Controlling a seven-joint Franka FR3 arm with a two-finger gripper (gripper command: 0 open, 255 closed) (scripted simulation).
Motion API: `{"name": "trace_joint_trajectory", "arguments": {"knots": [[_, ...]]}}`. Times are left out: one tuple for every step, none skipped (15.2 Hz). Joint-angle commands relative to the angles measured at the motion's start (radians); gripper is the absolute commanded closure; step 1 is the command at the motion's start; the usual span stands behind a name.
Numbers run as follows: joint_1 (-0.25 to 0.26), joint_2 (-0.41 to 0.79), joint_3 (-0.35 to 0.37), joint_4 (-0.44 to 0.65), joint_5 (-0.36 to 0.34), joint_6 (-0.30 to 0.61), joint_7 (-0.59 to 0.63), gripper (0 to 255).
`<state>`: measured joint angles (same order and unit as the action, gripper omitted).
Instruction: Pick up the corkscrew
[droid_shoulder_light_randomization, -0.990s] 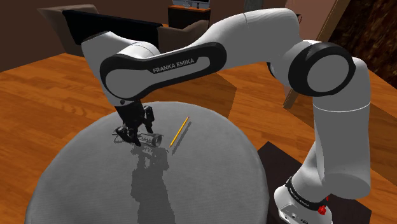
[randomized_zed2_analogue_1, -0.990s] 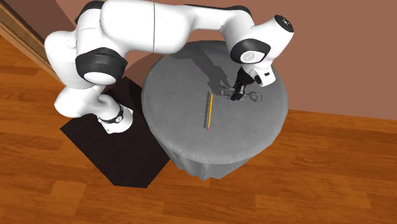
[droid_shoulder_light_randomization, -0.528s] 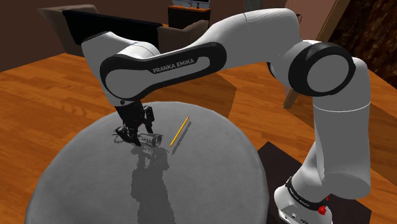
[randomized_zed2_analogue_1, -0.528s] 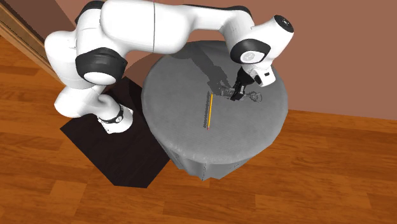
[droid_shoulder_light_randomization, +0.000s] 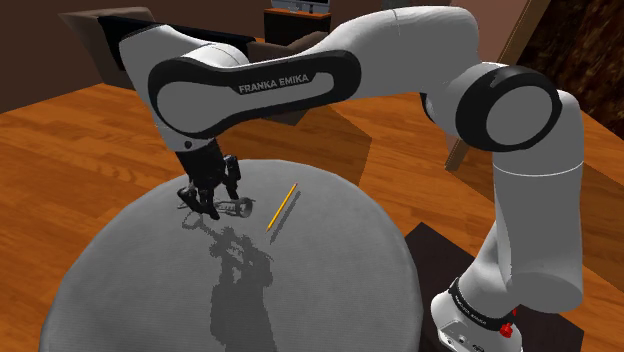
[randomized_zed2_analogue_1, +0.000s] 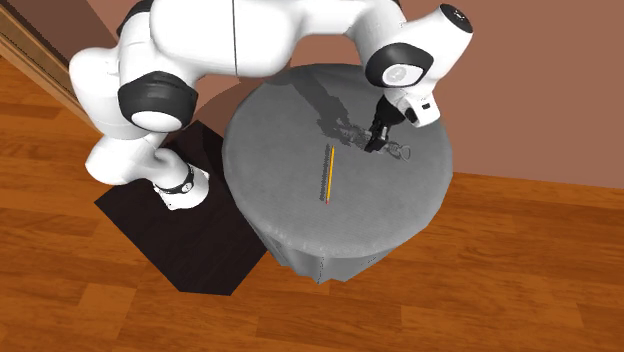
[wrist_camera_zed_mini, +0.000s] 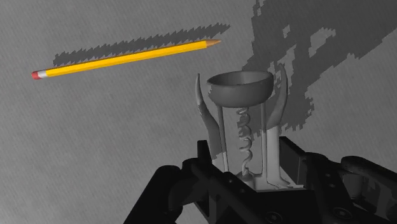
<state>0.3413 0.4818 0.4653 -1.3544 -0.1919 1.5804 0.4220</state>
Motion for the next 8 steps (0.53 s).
{"name": "trace_joint_trajectory", "arguments": {"knots": [[0.002, -0.003, 0.001, 0.021, 0.002, -0.024, -0.001, 255], [0.004, -0.003, 0.002, 0.034, 0.002, -0.037, -0.002, 255], [0.006, -0.003, 0.002, 0.049, 0.002, -0.051, -0.002, 255], [0.008, -0.002, 0.002, 0.063, 0.002, -0.065, -0.003, 255], [0.01, -0.001, 0.002, 0.079, 0.001, -0.079, -0.003, 255], [0.012, 0.0, 0.003, 0.095, 0.001, -0.093, -0.004, 255], [0.015, 0.002, 0.003, 0.111, 0.001, -0.107, -0.004, 255], [0.017, 0.004, 0.003, 0.128, 0.0, -0.122, -0.004, 255]]}}
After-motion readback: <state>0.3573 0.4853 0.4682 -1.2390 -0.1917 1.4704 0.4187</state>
